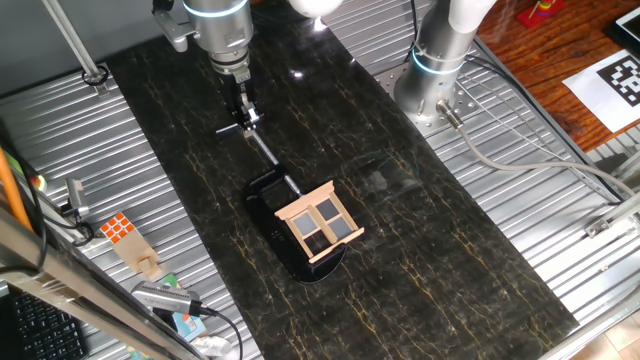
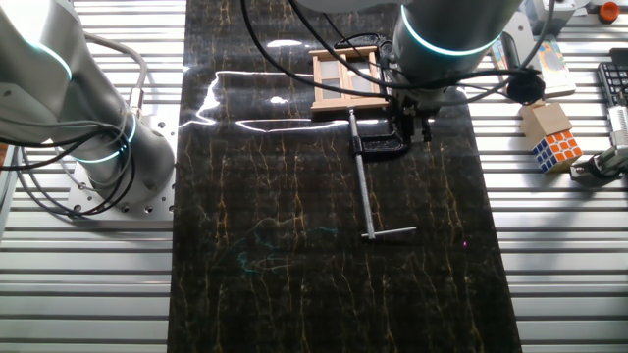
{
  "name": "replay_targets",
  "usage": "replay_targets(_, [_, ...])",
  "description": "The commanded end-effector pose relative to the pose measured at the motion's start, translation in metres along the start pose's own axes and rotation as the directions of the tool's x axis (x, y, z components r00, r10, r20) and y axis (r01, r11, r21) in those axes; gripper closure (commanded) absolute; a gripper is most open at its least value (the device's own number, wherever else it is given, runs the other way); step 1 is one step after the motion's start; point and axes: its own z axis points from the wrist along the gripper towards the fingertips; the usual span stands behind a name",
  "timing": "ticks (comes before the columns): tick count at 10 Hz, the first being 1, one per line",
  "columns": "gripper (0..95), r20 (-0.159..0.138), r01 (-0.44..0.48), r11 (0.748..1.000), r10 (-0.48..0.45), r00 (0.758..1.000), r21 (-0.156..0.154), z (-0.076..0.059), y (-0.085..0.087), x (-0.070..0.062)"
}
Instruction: Open a sliding window
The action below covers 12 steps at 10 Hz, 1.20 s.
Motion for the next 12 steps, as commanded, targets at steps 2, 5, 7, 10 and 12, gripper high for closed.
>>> replay_targets(2, [95.0,-0.002,0.004,1.0,-0.004,1.0,-0.001,0.0,0.0,0.0])
replay_targets(5, [95.0,-0.005,0.0,1.0,0.0,1.0,-0.002,0.002,0.007,-0.002])
replay_targets(7, [95.0,-0.01,0.0,1.0,0.0,1.0,0.0,0.003,0.011,-0.003])
replay_targets(10, [95.0,-0.018,-0.005,1.0,0.005,1.0,-0.007,0.002,0.018,-0.003])
replay_targets(12, [95.0,-0.023,-0.023,1.0,0.022,0.999,-0.005,0.009,0.046,0.001])
